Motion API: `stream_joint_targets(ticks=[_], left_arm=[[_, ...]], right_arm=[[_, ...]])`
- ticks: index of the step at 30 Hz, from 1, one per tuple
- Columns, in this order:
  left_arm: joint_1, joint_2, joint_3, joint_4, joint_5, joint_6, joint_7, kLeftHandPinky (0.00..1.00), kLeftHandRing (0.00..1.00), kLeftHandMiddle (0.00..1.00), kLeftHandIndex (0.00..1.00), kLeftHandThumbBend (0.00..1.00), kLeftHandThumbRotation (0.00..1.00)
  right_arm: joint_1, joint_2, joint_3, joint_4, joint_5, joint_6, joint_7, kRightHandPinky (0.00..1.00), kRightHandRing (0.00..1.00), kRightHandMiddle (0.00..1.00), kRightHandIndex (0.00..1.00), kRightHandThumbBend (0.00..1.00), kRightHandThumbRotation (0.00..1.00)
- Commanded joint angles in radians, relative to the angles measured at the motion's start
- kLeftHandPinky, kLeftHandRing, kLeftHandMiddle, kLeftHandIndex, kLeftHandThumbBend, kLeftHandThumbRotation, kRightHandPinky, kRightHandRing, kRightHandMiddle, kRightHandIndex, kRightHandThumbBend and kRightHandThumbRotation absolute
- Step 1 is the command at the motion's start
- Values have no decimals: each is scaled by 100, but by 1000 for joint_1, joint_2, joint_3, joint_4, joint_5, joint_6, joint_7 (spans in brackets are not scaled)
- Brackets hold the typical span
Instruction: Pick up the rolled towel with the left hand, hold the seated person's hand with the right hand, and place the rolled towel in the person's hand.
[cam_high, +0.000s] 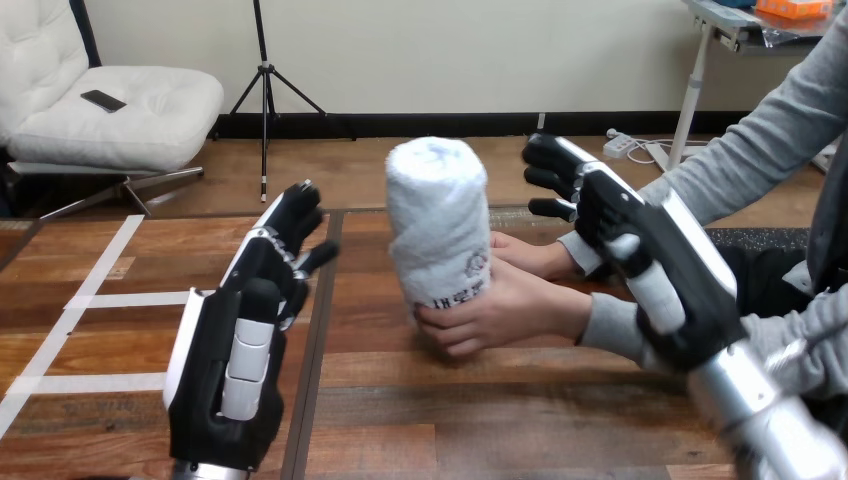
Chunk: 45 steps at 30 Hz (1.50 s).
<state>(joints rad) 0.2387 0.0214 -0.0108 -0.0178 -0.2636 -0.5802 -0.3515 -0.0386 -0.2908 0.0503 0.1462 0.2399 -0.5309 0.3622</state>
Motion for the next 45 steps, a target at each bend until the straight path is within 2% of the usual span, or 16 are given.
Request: stream_joint_targets(ticks=[1,10,18,28,45], left_arm=[[-10,-8,-24,-80,-19,2,-5,81,94,95,92,77,88],[5,-21,-45,-105,-52,10,-9,88,98,98,99,76,84],[18,-30,-55,-94,-44,-20,-12,95,99,100,100,73,83],[41,-40,-72,-73,-5,-61,2,98,98,99,99,70,80],[62,-37,-72,-73,23,-70,20,93,98,99,98,67,83]], right_arm=[[39,62,1,-77,29,-31,0,90,93,93,93,100,100],[144,100,29,-176,50,-5,22,91,94,95,95,100,100],[213,118,52,-237,69,10,49,96,96,96,95,100,100],[245,136,65,-256,86,7,70,97,95,96,95,100,100],[262,140,58,-267,83,28,81,95,96,95,94,100,100]])
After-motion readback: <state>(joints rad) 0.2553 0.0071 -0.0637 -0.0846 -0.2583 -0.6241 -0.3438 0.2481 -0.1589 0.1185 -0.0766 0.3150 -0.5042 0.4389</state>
